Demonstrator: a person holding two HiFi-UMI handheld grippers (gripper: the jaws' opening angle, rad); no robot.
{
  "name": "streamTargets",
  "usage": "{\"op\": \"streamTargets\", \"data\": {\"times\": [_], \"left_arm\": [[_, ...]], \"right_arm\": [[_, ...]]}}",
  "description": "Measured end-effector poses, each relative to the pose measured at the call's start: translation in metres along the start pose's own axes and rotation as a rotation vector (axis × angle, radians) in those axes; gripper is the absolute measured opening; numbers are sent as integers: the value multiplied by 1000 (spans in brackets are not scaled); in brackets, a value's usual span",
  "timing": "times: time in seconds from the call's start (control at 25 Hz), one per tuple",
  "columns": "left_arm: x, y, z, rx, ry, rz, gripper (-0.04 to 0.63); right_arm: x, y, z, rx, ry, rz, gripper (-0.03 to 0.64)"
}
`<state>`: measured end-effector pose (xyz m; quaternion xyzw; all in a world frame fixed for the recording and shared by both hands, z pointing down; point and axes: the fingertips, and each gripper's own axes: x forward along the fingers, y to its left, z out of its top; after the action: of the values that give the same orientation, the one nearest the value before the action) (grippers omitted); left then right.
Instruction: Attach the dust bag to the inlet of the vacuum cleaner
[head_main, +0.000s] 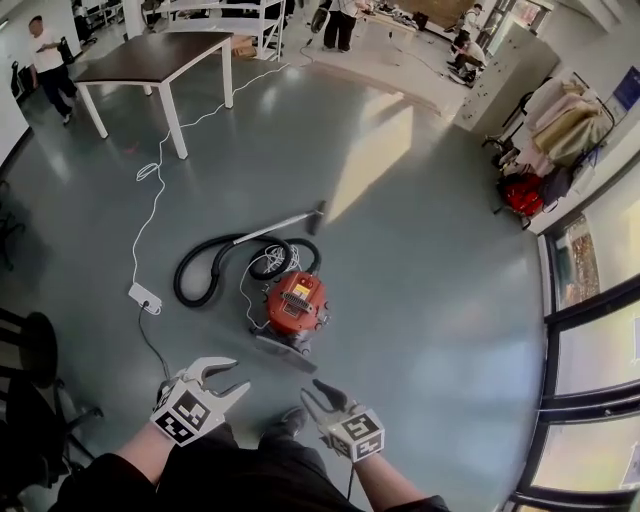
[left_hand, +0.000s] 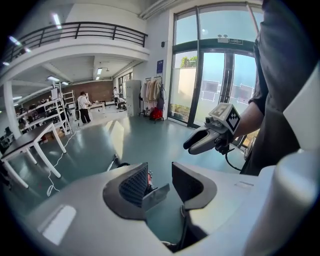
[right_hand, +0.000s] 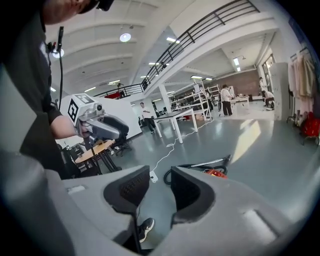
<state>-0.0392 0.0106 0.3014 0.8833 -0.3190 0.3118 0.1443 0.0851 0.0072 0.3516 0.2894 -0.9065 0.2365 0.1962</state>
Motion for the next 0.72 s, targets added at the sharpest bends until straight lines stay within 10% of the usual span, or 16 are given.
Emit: {"op": "streamTargets", "data": {"times": [0.72], "left_arm": [[-146, -41, -9, 100, -287, -234, 119]], "right_arm": [[-9, 198, 57, 13, -186, -173, 101]]}}
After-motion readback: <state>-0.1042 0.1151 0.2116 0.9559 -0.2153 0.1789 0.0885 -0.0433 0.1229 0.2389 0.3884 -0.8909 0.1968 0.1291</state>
